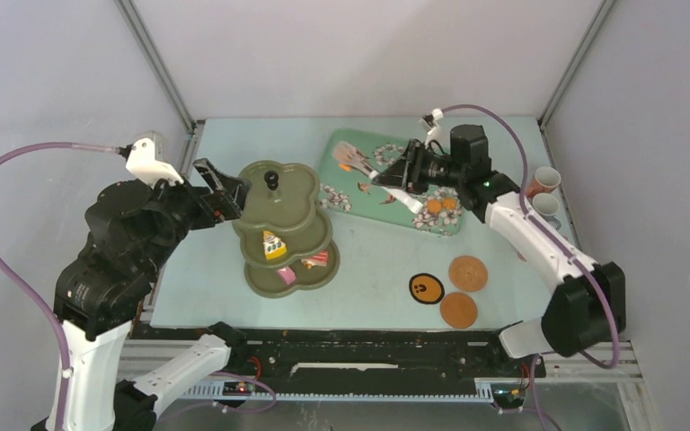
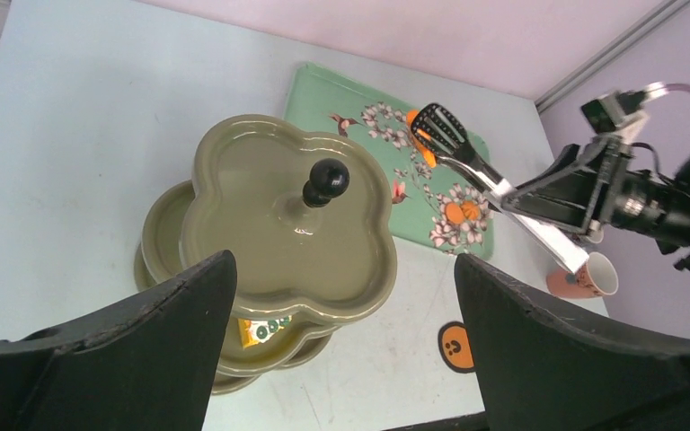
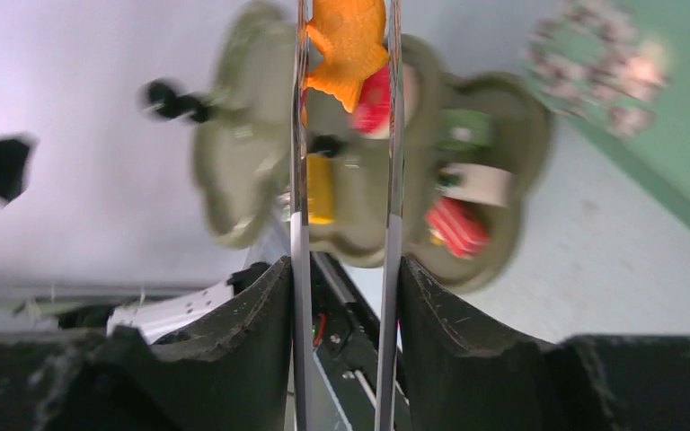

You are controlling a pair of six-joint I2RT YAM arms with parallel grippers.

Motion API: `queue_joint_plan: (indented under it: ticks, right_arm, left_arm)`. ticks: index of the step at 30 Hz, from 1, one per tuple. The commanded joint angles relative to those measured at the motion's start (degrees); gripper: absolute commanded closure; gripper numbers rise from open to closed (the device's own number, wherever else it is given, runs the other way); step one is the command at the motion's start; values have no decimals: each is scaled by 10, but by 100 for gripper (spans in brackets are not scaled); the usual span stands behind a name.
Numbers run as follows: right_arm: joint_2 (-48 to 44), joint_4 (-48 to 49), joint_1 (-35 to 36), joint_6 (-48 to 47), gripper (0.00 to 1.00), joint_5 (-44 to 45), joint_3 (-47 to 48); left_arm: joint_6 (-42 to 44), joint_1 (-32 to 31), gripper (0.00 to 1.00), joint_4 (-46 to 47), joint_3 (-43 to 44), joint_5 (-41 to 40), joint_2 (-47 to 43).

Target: Serve the afternoon tea

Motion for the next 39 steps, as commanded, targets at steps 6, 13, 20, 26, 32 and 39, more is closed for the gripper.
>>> queue_joint_plan:
  ticks: [6, 13, 20, 26, 32, 39]
  right_arm:
    - [-41, 62, 127, -39, 100, 49, 91]
    - [14, -109, 215, -177, 100, 176, 226]
    - [52, -223, 283, -259, 99, 333, 302]
    - [88, -266, 312, -294, 97, 371, 344]
    - [106, -271, 317, -300, 89, 368, 358]
    - [118, -278, 322, -308, 65, 367, 370]
  left_arm:
    - [-41, 3, 2, 34, -16, 10, -19]
    - [-43, 3, 2, 19, -8, -3, -29]
    - [-41, 3, 2, 9, -4, -10, -36]
    - [-39, 3, 2, 5, -11, -11, -41]
    - [-38, 3, 2, 6, -11, -6, -39]
    - [-36, 3, 2, 1, -11, -9, -42]
